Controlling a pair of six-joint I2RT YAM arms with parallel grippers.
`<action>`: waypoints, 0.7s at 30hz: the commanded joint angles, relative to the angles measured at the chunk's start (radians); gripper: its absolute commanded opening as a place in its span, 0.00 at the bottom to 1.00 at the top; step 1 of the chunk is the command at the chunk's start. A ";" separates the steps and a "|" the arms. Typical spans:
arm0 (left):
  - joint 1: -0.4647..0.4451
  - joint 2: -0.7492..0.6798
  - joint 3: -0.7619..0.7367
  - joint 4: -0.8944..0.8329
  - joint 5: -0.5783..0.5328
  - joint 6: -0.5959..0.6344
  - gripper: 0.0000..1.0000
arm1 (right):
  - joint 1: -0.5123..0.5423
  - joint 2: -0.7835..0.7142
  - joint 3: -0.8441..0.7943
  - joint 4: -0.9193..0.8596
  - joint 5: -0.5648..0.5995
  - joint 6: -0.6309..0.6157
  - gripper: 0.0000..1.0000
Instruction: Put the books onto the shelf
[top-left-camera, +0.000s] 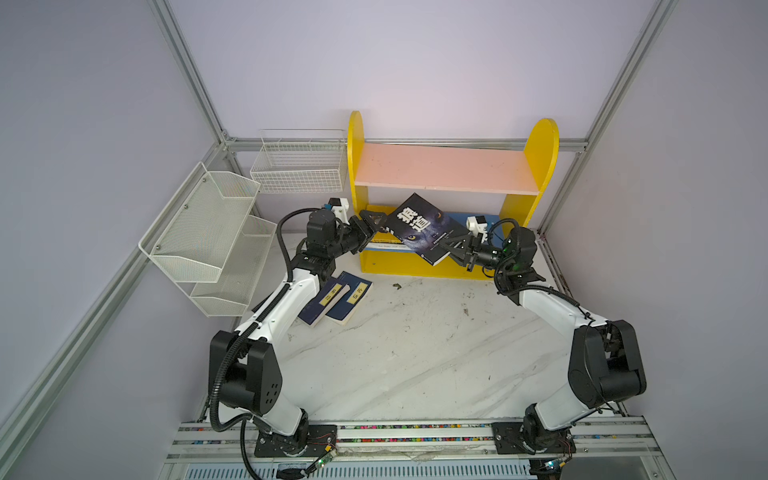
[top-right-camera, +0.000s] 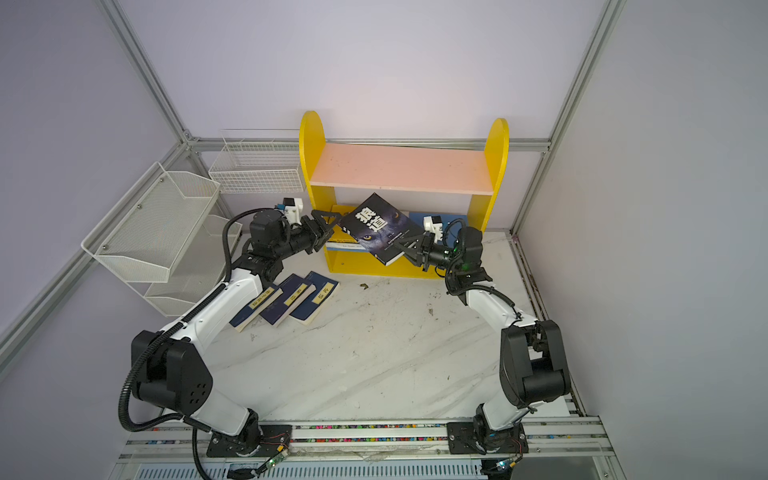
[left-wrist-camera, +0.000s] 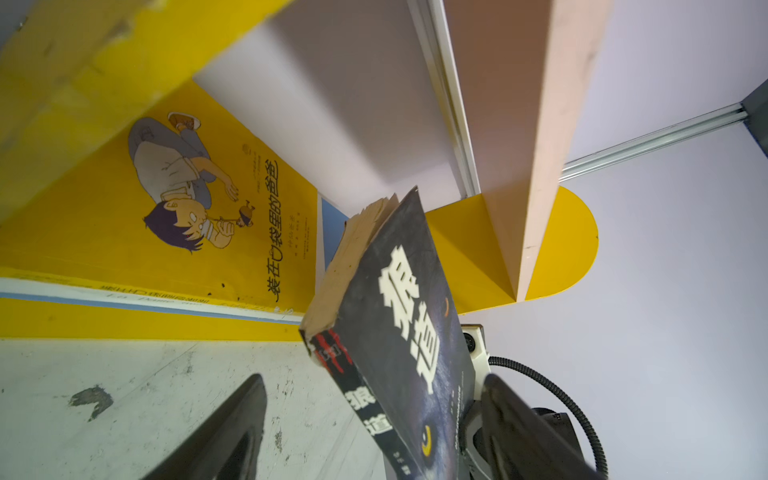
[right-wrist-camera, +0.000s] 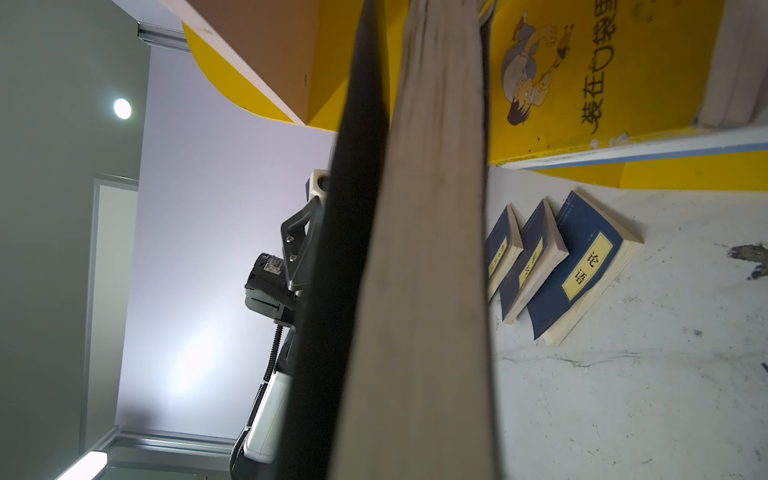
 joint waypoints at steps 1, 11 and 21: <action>-0.012 0.019 0.055 0.017 0.046 0.006 0.80 | -0.002 0.007 0.048 0.022 -0.035 -0.045 0.16; -0.045 0.120 0.094 0.185 0.092 -0.131 0.56 | -0.002 0.063 0.067 0.100 -0.053 -0.018 0.17; -0.051 0.110 0.041 0.314 -0.033 -0.196 0.15 | 0.003 0.128 0.025 0.228 0.044 0.049 0.23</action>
